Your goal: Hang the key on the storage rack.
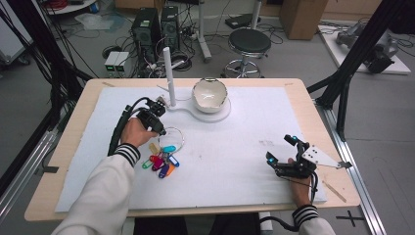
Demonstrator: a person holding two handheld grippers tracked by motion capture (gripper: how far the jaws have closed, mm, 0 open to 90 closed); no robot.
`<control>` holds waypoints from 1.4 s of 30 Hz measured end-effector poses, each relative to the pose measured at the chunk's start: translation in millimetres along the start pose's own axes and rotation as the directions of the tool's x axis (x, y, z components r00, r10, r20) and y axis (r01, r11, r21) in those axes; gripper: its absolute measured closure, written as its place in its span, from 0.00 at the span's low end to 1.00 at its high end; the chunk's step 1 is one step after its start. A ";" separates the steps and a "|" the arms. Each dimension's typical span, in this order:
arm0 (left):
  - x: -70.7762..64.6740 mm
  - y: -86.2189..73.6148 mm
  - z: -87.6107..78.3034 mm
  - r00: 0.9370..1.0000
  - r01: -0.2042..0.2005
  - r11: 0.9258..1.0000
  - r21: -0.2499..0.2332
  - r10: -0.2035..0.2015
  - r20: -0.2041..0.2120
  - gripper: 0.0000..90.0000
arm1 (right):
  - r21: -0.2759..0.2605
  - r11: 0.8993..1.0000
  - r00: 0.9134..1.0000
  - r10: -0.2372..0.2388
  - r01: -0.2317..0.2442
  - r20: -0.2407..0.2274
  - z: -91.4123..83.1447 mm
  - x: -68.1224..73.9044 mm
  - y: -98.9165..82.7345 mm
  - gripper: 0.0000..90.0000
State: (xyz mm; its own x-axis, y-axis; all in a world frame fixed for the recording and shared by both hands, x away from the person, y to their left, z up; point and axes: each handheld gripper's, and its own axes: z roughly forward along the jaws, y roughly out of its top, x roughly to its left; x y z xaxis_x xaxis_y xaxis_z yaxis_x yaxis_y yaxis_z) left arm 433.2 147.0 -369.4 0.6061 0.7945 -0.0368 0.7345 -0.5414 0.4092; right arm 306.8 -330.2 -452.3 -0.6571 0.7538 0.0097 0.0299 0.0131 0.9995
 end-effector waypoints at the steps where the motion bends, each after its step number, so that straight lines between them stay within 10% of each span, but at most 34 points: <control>1: 1.0 -1.2 -2.6 1.000 -0.013 1.000 -0.024 0.013 0.018 0.96 | 0.003 1.000 1.000 0.004 -0.004 -0.002 -0.1 0.4 -0.1 0.01; 7: 6.8 -5.9 -14.3 0.991 -0.077 0.988 -0.137 0.091 0.099 0.97 | 0.003 1.000 1.000 0.001 -0.001 0.000 -0.1 0.5 0.0 0.01; 14: 14.4 -8.1 -33.2 0.983 -0.105 0.946 -0.307 0.144 0.110 0.97 | 0.002 1.000 1.000 0.002 -0.002 -0.001 0.0 0.5 -0.1 0.01; 26: 19.8 12.2 -68.4 0.973 -0.179 0.881 -0.438 0.223 0.051 0.97 | 0.003 1.000 1.000 0.003 -0.003 -0.002 -0.2 0.4 -0.1 0.01; 42: 36.9 28.5 -79.8 0.974 -0.184 0.835 -0.518 0.227 0.020 0.97 | 0.001 1.000 1.000 0.003 -0.003 -0.001 0.0 0.1 -0.1 0.01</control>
State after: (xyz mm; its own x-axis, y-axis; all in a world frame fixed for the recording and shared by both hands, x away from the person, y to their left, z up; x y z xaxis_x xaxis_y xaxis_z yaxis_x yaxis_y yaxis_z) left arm 452.1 182.9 -286.3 0.7629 0.6454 0.0384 0.3441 -0.4556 0.8210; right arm 306.8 -330.1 -452.4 -0.6580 0.7529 0.0127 0.0324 0.0114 0.9994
